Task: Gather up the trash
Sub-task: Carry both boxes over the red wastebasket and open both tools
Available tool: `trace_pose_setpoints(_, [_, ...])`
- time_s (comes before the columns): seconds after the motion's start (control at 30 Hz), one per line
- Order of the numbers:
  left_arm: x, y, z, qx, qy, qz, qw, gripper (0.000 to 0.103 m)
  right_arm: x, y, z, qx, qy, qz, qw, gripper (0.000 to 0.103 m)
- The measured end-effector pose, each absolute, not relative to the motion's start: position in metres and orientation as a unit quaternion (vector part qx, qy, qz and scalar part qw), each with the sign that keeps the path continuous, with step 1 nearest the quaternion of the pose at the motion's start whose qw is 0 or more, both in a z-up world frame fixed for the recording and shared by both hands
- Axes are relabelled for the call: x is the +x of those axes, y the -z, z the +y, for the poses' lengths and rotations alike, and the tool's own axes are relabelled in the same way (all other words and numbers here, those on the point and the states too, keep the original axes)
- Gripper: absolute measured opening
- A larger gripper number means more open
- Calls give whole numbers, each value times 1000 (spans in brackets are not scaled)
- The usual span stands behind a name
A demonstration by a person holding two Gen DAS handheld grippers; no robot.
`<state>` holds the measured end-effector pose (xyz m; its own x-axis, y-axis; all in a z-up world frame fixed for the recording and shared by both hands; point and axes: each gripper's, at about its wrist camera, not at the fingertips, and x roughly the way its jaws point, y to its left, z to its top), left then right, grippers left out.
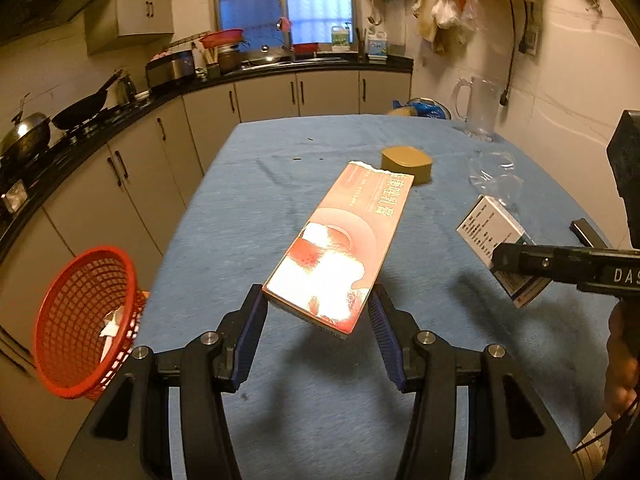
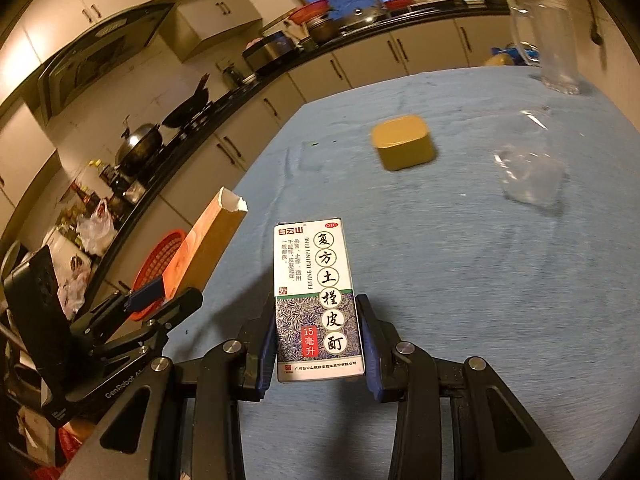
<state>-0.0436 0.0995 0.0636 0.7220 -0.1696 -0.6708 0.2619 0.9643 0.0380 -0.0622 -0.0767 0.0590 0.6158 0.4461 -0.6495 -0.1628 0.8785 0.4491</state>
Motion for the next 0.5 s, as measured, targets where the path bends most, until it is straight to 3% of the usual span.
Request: trace_pose_setpoints(0.5, [-59,-70,169,19,90,340,936,51,-49,-67,-11,130,-188,422,878,39])
